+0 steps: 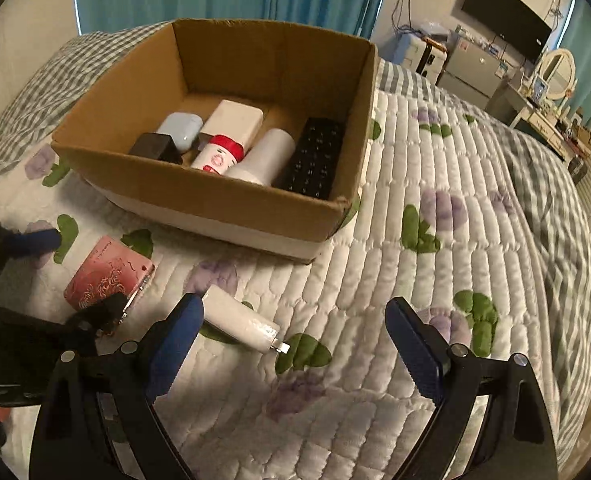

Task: Organize rigid objects
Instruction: 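Grasp the red rose-patterned card with the left tool while the right tool grasps the white charger plug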

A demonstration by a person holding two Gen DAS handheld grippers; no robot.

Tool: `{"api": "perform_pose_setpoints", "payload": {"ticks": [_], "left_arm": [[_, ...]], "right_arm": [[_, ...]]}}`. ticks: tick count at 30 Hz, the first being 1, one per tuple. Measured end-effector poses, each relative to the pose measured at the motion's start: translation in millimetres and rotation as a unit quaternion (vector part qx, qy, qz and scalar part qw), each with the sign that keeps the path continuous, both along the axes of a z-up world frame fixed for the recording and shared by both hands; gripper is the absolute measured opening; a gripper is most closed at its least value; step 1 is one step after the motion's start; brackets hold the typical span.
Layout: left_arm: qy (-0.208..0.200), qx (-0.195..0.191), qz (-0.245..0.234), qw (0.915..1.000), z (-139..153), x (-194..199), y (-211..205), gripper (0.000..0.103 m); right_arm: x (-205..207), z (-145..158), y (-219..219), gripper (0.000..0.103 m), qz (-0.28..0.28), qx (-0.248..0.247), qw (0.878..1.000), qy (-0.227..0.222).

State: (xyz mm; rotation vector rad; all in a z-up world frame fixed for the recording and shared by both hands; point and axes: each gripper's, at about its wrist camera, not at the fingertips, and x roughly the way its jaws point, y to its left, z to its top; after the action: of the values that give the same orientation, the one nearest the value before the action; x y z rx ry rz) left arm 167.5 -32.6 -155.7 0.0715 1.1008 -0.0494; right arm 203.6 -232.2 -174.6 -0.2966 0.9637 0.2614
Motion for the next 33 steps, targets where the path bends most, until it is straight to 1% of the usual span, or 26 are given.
{"api": "perform_pose_setpoints", "payload": {"ticks": [4, 6, 7, 8, 9, 10, 13, 17, 19, 21, 26, 30, 32, 33], "left_arm": [[0.011, -0.004, -0.003, 0.9999, -7.6, 1.4, -3.9, 0.094], [0.017, 0.015, -0.008, 0.9997, -14.7, 3.3, -7.1, 0.094], [0.014, 0.024, -0.014, 0.9995, -16.6, 2.9, -9.2, 0.090], [0.012, 0.021, -0.023, 0.9994, -16.0, 1.9, -11.1, 0.079], [0.011, 0.016, -0.030, 0.9994, -14.6, 0.5, -12.2, 0.077], [0.007, 0.015, -0.032, 0.9994, -12.4, -0.9, -12.2, 0.071], [-0.001, 0.004, -0.024, 0.9997, -5.3, -4.1, -5.9, 0.071], [-0.042, 0.011, -0.006, 0.9990, 21.2, -15.3, 4.1, 0.070], [-0.058, 0.014, -0.003, 0.9982, 31.6, -19.5, 7.1, 0.070], [-0.064, 0.012, -0.002, 0.9979, 38.5, -20.2, 7.7, 0.070], [-0.059, 0.015, 0.000, 0.9982, 37.4, -19.5, 9.4, 0.070], [-0.048, 0.013, 0.008, 0.9987, 30.8, -13.5, 10.0, 0.070], [-0.046, 0.011, 0.010, 0.9988, 27.5, -13.4, 12.3, 0.070], [-0.045, 0.010, 0.012, 0.9989, 27.2, -13.1, 13.2, 0.070]], "right_arm": [[1.0, -1.8, -2.9, 0.092, -0.004, 0.004, 1.000, 0.006], [1.3, -2.8, -3.6, 0.092, -0.005, 0.005, 1.000, 0.009], [1.6, -3.4, -3.2, 0.092, -0.005, 0.005, 1.000, 0.011], [2.1, -4.1, -3.3, 0.092, -0.006, 0.005, 1.000, 0.012], [2.1, -4.8, -3.4, 0.092, -0.006, 0.005, 1.000, 0.014], [2.7, -5.3, -2.8, 0.092, -0.005, 0.005, 1.000, 0.015], [4.3, -7.4, -2.0, 0.092, -0.003, 0.005, 1.000, 0.021], [5.3, -8.3, 0.7, 0.092, 0.006, 0.012, 1.000, 0.027], [6.7, -11.8, 6.1, 0.092, 0.016, 0.014, 0.999, 0.038], [8.7, -17.0, 13.6, 0.092, 0.026, 0.013, 0.998, 0.050], [18.9, -32.5, 28.3, 0.092, 0.034, 0.004, 0.997, 0.075], [25.8, -44.8, 35.8, 0.086, 0.030, -0.018, 0.995, 0.088], [27.6, -47.9, 38.5, 0.079, 0.031, -0.024, 0.995, 0.092], [28.8, -48.9, 39.7, 0.069, 0.033, -0.020, 0.995, 0.095]]}}
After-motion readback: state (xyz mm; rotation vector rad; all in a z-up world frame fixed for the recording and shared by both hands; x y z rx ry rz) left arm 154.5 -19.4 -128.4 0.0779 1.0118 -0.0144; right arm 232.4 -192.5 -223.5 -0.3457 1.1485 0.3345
